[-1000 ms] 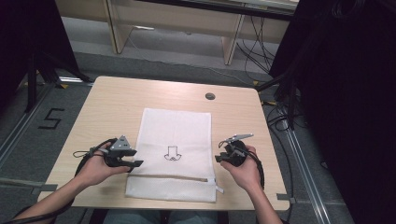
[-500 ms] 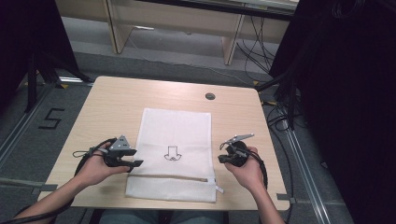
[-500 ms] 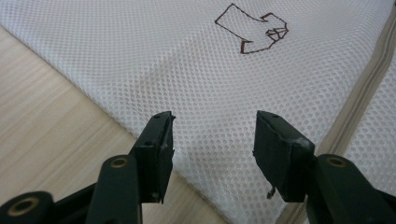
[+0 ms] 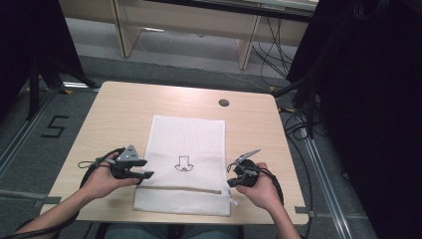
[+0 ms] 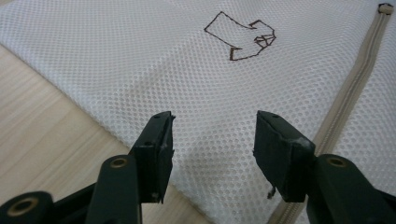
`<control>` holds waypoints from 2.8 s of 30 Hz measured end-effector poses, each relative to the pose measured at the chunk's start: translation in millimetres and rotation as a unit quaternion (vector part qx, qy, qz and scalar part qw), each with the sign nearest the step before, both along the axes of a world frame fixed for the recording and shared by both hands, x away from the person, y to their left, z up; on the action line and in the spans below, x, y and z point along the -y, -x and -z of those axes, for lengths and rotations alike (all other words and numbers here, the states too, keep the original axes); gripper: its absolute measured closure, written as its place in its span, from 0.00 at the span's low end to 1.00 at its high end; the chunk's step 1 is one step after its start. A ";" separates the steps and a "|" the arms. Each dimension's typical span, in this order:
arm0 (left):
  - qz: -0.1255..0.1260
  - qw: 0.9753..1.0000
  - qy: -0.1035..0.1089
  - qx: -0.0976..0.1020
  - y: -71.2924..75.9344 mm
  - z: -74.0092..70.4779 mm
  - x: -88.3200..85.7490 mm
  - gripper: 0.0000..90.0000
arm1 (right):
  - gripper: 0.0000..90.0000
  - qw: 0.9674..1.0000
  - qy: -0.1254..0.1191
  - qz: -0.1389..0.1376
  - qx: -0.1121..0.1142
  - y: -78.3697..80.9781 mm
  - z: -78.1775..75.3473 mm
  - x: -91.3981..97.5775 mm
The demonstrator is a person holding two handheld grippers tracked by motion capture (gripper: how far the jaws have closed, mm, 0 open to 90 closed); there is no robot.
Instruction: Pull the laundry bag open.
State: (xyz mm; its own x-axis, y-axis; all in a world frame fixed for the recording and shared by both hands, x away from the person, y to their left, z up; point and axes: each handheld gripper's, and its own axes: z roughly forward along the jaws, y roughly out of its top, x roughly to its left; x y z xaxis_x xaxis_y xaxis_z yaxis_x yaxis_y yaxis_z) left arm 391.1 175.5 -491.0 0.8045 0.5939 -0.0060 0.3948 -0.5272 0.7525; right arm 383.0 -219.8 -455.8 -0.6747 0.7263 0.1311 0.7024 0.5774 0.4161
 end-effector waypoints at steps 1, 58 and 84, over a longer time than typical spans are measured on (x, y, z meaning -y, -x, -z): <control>-0.004 1.000 0.010 -0.008 1.3 0.7 1.6 0.52 | 1.00 1.000 -0.002 -0.016 0.007 -0.9 1.8 -0.7; 0.155 0.987 0.034 -0.040 6.1 -14.9 137.7 0.58 | 1.00 0.998 0.040 -0.006 -0.053 -0.4 19.5 -20.0; 0.199 0.979 0.014 -0.050 5.4 3.8 194.0 0.71 | 1.00 0.997 0.044 -0.022 -0.055 -1.8 22.4 -20.8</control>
State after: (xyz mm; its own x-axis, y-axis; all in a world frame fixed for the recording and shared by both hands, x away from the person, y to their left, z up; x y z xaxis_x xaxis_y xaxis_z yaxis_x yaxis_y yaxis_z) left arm 385.8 -18.5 -494.8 0.9665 0.2327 -0.1083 0.2352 -0.6343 0.7364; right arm 384.8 -199.0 -478.2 -0.6909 0.7089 0.1419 0.7144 0.6394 0.2843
